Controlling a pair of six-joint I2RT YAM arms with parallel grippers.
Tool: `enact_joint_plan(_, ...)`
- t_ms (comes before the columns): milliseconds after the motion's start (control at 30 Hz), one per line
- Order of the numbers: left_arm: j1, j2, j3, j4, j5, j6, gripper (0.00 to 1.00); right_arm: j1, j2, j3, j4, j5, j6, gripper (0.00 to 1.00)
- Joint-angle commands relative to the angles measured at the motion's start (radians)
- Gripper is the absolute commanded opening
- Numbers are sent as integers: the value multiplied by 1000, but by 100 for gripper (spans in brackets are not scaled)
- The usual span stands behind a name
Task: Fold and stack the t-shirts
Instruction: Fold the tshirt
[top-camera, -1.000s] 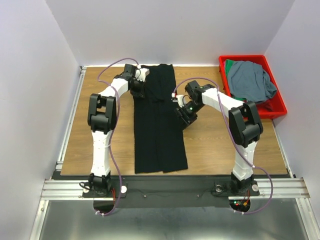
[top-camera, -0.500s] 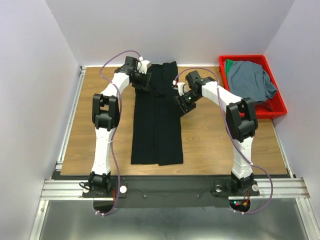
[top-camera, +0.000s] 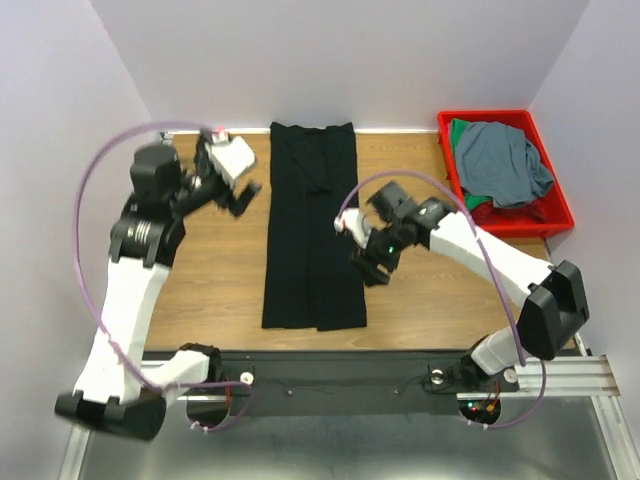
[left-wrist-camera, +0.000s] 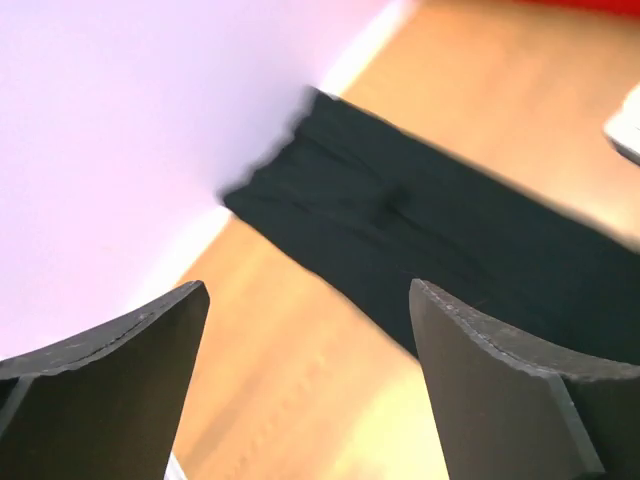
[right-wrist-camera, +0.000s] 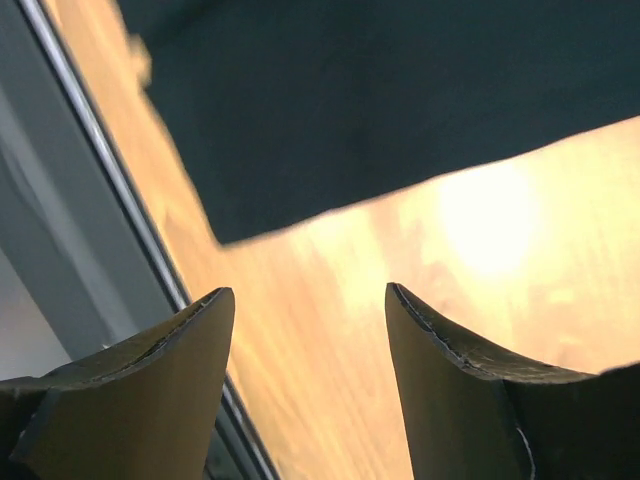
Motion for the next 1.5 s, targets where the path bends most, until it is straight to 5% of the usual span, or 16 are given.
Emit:
enact_joint_plan(0,0,-78,-318,-249,97,254,89,117,-103,-158,-1,119,-130,66)
enact_joint_plan(233,-66,-254,-682,-328,50,455,74,340,-168,-402,232,239,-83,61)
enact_joint_plan(467,-72,-275,-748,-302,-46,588,73,476,-84,-430,337,336,-46,59)
enact_joint_plan(733,-73,-366,-811,-257,-1,596,75,513,10,-496,466,386,-17,55)
enact_joint_plan(867,-73,-383,-811,-308,5,677,75,513,62,-536,524,417,-2,38)
enact_joint_plan(1000,-74,-370,-801,-374,23,804,74,513,68,-562,532,420,39,9)
enact_joint_plan(1067,-115,-347,-793,-402,28,826,74,506,58,-559,530,402,67,1)
enact_joint_plan(1467,-566,-100,-850,-230,-142,696,67,378,30,-534,512,259,121,1)
